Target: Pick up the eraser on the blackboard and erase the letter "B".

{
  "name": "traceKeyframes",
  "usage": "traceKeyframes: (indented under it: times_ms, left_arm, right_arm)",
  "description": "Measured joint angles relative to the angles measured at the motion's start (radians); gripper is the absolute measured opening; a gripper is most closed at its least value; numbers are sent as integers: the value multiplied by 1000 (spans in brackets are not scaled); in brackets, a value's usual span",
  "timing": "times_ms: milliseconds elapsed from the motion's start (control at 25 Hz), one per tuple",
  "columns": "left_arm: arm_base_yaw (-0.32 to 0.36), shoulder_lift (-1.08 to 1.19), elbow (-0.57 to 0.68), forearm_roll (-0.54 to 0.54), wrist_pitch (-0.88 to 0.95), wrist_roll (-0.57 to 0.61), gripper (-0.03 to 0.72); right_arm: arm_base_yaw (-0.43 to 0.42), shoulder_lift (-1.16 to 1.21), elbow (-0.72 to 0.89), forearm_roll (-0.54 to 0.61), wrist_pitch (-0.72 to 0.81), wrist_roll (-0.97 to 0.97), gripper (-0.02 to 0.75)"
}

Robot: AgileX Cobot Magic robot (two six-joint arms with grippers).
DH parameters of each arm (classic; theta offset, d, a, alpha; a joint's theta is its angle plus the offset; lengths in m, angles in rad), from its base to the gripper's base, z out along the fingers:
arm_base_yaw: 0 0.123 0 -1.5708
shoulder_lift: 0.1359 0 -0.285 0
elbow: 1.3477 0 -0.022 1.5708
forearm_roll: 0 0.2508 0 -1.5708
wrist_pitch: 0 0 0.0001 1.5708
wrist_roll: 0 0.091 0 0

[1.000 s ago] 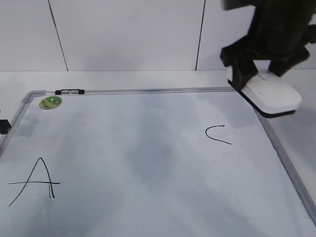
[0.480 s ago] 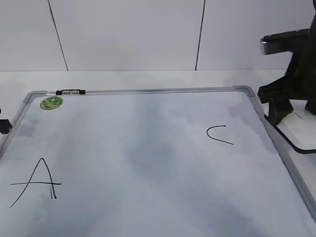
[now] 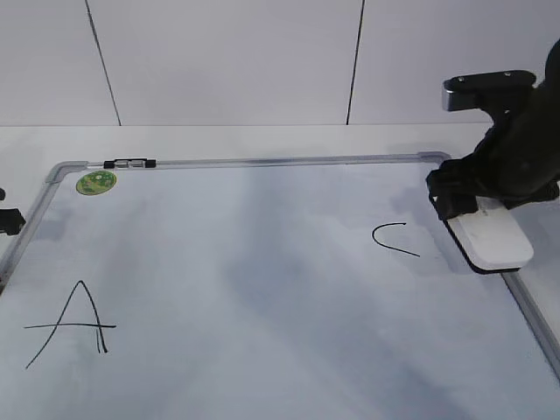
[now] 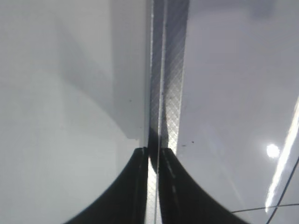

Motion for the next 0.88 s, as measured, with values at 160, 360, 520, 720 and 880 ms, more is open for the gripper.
traceKeyframes:
  times_ms: [160,360,520,720,880]
  left_arm:
    - [0,0,0,-4,0,0,54]
    - [0,0,0,-5,1,0,53]
    - [0,0,0,-6,1,0,54]
    - [0,0,0,-6,2,0,53]
    - [0,0,0,-6,2,0,54]
  right_arm:
    - [0,0,6,-45,-40,31,521]
    - [0,31,9,-91,-49,102,521]
    - [-2,67,9,-108,-57,115,521]
    - [-27,102,9,-112,-78,130,521]
    - [-40,105,9,-118,-116,132,521]
